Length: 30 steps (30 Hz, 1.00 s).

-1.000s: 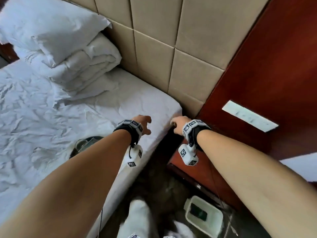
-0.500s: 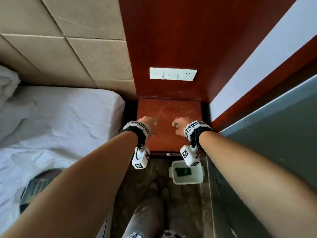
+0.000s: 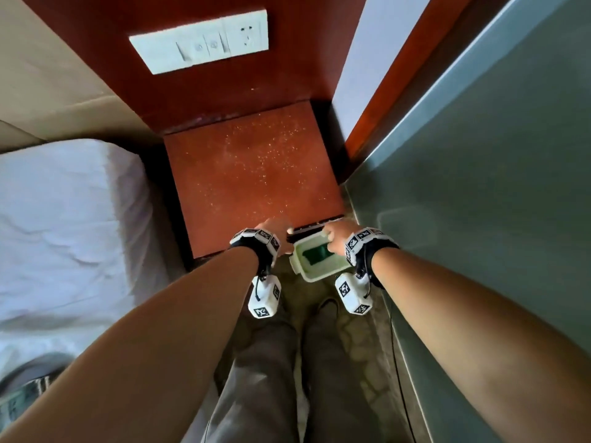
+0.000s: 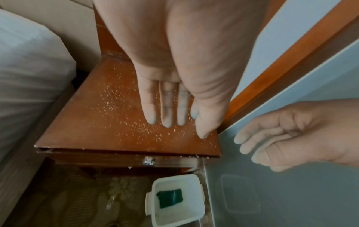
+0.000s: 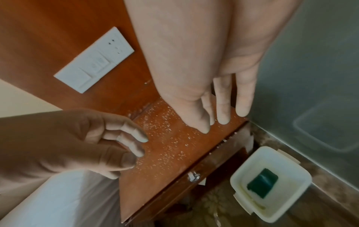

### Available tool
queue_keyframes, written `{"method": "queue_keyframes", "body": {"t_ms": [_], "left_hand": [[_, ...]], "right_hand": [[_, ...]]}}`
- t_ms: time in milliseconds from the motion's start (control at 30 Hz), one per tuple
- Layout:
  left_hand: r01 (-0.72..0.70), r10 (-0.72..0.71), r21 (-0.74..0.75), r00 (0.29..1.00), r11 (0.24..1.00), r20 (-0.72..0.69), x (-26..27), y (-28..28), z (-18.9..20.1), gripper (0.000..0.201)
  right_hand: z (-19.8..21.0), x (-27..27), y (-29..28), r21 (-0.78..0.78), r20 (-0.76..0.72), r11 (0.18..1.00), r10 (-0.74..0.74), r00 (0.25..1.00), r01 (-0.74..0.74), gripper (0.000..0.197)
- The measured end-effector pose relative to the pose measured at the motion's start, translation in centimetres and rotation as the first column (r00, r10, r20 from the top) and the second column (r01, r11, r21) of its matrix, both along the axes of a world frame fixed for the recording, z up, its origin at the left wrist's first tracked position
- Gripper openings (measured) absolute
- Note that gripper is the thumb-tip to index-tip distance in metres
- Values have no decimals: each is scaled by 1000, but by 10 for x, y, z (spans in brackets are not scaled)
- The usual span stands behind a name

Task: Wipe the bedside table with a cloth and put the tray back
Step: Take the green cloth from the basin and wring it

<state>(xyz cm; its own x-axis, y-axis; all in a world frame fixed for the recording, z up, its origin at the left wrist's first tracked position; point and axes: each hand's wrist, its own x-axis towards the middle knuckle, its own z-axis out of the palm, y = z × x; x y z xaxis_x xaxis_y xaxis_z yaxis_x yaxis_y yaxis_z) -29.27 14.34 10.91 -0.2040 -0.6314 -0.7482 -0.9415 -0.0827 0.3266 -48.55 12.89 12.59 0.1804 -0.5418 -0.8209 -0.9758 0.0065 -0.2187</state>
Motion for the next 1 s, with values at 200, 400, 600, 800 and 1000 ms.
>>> {"method": "queue_keyframes", "body": {"t_ms": [200,400,600,800,1000], "left_hand": [[19,-19,27,1000,999,19,-38,3,-77,49],[50,-53,96,998,994,35,-75,18,-185,43],[34,-41,150,998,988,43,-110,32,-308,54],[27,-36,170,998,985,52,-130,26,-423,55],[-7,-3,163,998,987,62,-147,15,-517,66]], "right_hand": [[-84,-38,9,47,-2,996,-72,997,72,40],[-190,-75,22,100,-7,988,-114,994,114,39],[-302,-112,31,105,-32,991,-75,997,78,48],[-420,-128,27,100,-33,991,-85,996,88,51],[-536,-130,18,71,-46,988,-133,990,136,55]]}}
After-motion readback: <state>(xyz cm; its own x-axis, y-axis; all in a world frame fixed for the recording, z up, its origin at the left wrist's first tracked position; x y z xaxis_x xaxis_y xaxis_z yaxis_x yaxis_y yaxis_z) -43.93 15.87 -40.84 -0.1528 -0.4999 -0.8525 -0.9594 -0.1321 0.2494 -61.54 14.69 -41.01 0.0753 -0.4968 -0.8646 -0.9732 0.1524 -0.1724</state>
